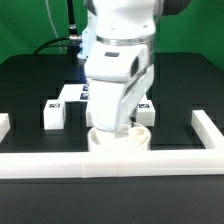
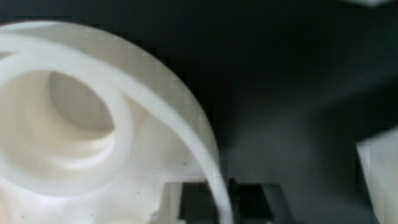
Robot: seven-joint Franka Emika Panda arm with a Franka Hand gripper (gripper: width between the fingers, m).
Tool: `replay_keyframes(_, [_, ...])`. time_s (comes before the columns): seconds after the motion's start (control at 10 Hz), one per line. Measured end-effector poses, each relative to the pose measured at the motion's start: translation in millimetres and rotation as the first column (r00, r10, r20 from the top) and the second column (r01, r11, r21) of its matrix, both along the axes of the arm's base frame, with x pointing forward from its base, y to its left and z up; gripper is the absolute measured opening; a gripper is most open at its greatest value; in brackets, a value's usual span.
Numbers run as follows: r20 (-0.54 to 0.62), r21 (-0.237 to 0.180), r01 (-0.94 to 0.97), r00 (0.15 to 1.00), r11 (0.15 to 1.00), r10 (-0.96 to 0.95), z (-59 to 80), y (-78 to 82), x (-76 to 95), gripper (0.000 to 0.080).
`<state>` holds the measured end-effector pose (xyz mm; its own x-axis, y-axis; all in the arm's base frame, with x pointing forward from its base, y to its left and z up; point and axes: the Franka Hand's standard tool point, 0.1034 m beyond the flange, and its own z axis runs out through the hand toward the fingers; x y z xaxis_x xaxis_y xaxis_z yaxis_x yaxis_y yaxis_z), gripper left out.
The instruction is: Assemble stool
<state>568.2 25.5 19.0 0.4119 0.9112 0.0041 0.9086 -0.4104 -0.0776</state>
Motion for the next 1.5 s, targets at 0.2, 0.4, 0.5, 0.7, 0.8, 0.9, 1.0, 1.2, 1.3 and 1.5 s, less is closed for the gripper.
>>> replay_keyframes(0.2, [-0.019,0.008,-0.01,1.0,1.0,0.01,0.2,29.6,2.7,0.0032])
replay_keyframes(0.4, [-0.017,0.013,0.03,0.999,0.999,-0.03,0.4,56.4,4.5,0.0032])
replay_keyframes(0.5, [-0.015,0.013,0.039,0.999,0.999,-0.039,0.2,67.0,4.7,0.0032])
replay_keyframes(0.7, [-0.006,0.016,0.056,0.998,0.998,-0.056,-2.9,80.5,5.5,0.0032])
replay_keyframes(0.8, [-0.003,0.016,0.067,0.998,0.998,-0.067,-2.1,84.4,6.2,0.0032])
replay_keyframes(0.9, [-0.003,0.015,0.074,0.997,0.997,-0.074,-1.8,85.1,6.3,0.0032])
replay_keyframes(1.0, [-0.004,0.015,0.075,0.997,0.997,-0.075,-2.4,84.1,6.1,0.0032])
replay_keyframes(1.2, [-0.005,0.015,0.076,0.997,0.997,-0.076,-2.6,83.8,6.0,0.0307])
replay_keyframes(1.3, [-0.005,0.014,0.081,0.997,0.997,-0.081,-1.0,83.7,6.2,0.0307])
replay_keyframes(1.5, [0.013,0.012,0.106,0.994,0.994,-0.106,14.6,82.9,9.8,0.0596])
